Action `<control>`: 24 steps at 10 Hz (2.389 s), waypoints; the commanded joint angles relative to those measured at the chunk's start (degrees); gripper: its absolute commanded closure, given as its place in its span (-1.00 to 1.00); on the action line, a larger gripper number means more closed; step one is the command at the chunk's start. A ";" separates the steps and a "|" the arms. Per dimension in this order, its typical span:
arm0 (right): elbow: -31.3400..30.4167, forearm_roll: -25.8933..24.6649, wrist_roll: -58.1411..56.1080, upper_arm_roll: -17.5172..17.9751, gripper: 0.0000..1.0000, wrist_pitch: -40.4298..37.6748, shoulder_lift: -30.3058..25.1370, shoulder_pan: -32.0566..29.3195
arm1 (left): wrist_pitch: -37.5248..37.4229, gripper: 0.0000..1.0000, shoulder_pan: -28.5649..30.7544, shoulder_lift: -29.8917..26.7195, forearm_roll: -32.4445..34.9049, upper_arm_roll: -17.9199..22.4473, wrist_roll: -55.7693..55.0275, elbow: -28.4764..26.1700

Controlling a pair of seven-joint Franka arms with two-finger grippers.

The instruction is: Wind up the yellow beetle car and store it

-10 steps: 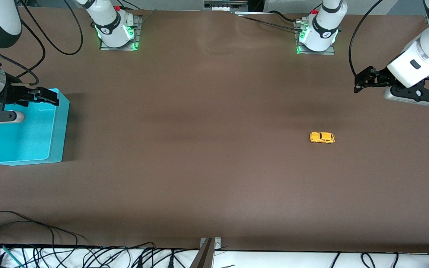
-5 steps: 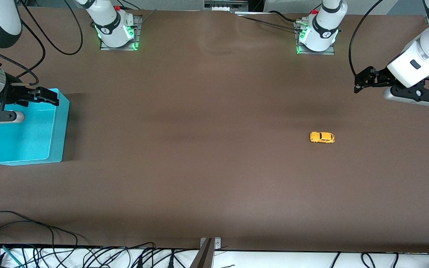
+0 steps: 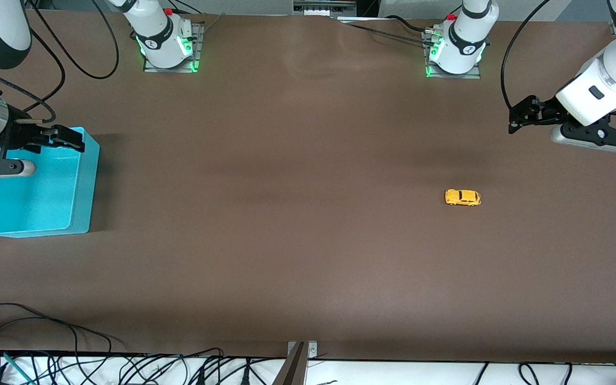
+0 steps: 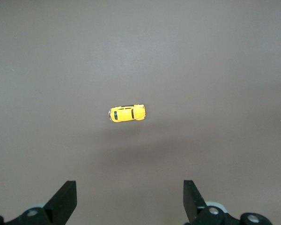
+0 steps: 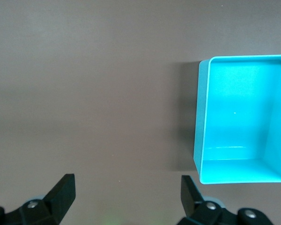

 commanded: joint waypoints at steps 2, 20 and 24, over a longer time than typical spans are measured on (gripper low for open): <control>1.25 -0.86 0.48 0.10 -1.00 -0.67 0.54 -0.05 | -1.14 -1.00 -0.30 -0.18 -1.30 0.45 -0.15 0.86; 1.25 -0.42 1.00 0.10 -1.00 -0.58 0.54 0.04 | 18.05 -1.00 2.95 13.44 -0.24 0.36 53.94 -10.96; 1.25 -0.33 1.00 0.10 -1.00 -0.49 0.54 0.04 | 39.77 -1.00 2.77 15.10 -0.24 0.10 69.49 -24.44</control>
